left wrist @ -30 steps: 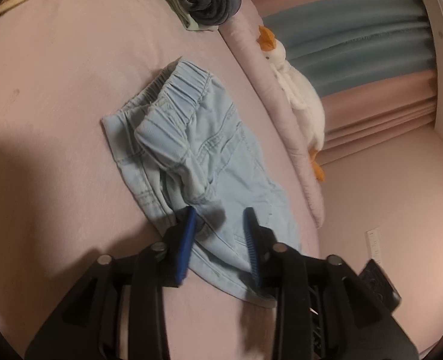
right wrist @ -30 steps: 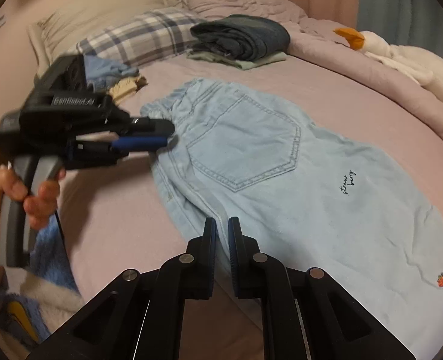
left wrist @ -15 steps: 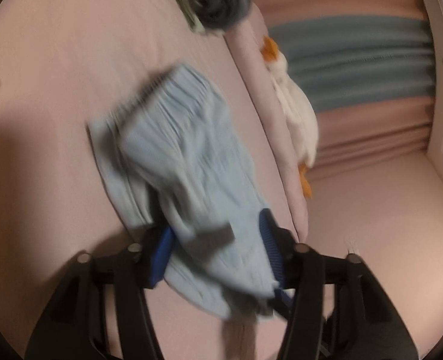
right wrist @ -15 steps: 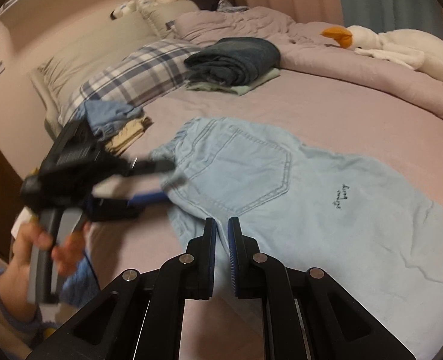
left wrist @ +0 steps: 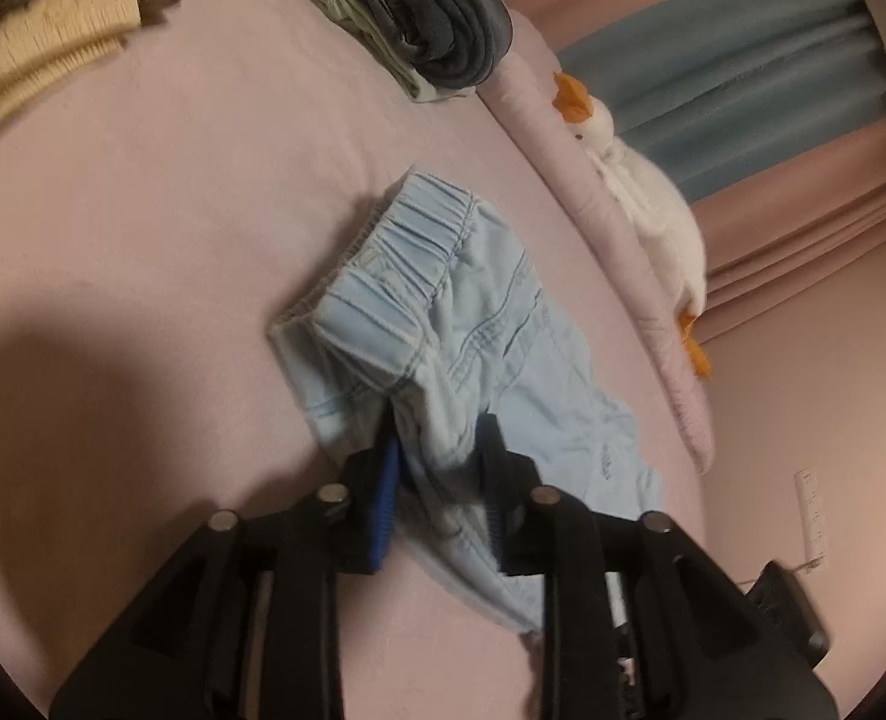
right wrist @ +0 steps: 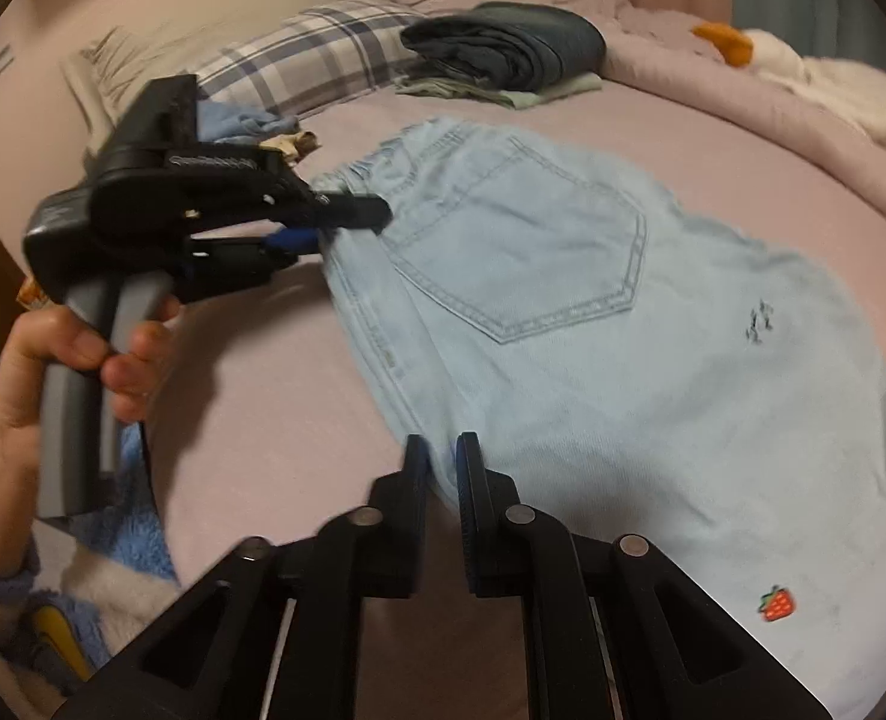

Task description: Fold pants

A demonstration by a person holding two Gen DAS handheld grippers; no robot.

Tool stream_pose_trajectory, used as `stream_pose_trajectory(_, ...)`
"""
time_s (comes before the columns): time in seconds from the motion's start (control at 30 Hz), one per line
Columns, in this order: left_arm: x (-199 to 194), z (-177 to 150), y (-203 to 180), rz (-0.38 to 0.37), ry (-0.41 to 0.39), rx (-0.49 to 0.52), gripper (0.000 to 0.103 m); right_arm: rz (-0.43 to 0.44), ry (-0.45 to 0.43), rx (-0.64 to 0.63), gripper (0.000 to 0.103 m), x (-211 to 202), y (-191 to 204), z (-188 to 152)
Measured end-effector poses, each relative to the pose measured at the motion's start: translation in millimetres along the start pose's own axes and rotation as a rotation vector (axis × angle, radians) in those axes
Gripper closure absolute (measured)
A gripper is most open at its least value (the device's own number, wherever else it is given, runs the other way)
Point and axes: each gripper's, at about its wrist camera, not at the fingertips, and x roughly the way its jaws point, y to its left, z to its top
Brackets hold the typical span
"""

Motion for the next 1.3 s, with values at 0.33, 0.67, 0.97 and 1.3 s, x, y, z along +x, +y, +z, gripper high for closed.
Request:
stream_pose_trajectory(0.33,7,-36,-84,0.032,-0.011,0.396,0.049,-0.158,-0.06,0.169,0.09,-54,-61,-15)
stream_pose_trajectory(0.67,61,-84,-92,0.196,0.161,0.702,0.05,-0.133,-0.018,0.218,0.09,-75,-78,-59)
stream_pose_trajectory(0.97,76,-100,-146,0.093,0.154,0.728,0.049,-0.354,-0.131,0.428,0.086,-135,-153,-91)
stream_pose_trajectory(1.3,119,-148,-163,0.109,0.259,0.887,0.045,-0.377,-0.167,0.495,0.087,-161,-176,-147)
